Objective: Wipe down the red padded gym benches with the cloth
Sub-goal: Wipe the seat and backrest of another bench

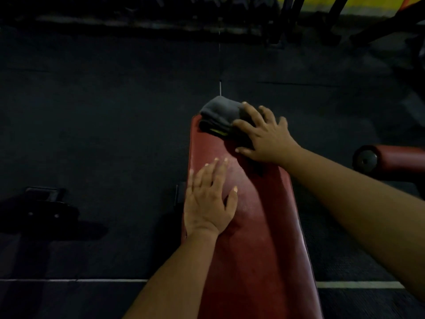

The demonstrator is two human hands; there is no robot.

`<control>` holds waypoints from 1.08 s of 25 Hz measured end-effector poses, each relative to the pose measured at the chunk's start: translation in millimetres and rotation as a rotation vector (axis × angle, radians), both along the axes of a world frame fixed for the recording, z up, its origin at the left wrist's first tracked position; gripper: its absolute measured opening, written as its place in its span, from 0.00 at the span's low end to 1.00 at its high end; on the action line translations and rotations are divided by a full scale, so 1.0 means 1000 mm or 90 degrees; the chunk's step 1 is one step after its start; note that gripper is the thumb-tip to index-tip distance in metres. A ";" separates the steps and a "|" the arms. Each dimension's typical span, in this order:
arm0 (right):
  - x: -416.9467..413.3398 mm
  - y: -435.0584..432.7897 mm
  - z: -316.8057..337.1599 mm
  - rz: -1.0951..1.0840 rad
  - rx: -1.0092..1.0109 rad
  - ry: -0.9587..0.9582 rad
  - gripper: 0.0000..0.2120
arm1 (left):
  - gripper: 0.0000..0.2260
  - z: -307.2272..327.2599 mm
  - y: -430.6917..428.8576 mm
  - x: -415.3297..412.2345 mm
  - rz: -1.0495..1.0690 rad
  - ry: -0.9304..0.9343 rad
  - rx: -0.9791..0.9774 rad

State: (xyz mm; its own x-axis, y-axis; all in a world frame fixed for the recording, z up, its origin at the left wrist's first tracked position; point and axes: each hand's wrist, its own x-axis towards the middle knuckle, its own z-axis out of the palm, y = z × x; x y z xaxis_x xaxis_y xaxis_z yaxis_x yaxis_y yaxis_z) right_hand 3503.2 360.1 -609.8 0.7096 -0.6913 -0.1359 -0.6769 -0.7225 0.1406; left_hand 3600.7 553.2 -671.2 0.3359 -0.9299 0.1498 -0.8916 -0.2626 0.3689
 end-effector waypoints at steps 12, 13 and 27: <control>0.014 -0.032 -0.005 -0.113 0.027 -0.133 0.32 | 0.34 -0.003 -0.009 0.000 0.066 -0.002 0.102; 0.028 -0.037 -0.003 -0.174 0.044 -0.151 0.30 | 0.34 -0.002 -0.010 0.000 0.068 -0.006 0.102; 0.105 -0.040 0.009 -0.109 0.046 0.017 0.29 | 0.33 -0.006 -0.010 0.000 0.078 -0.003 0.081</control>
State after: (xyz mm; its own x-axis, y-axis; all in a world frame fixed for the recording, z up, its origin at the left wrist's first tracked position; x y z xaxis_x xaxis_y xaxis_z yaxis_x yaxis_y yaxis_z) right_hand 3608.4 319.6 -601.0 0.5774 -0.7898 -0.2068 -0.7881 -0.6054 0.1116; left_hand 3600.4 543.3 -677.1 0.4475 -0.8936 0.0362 -0.8519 -0.4135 0.3214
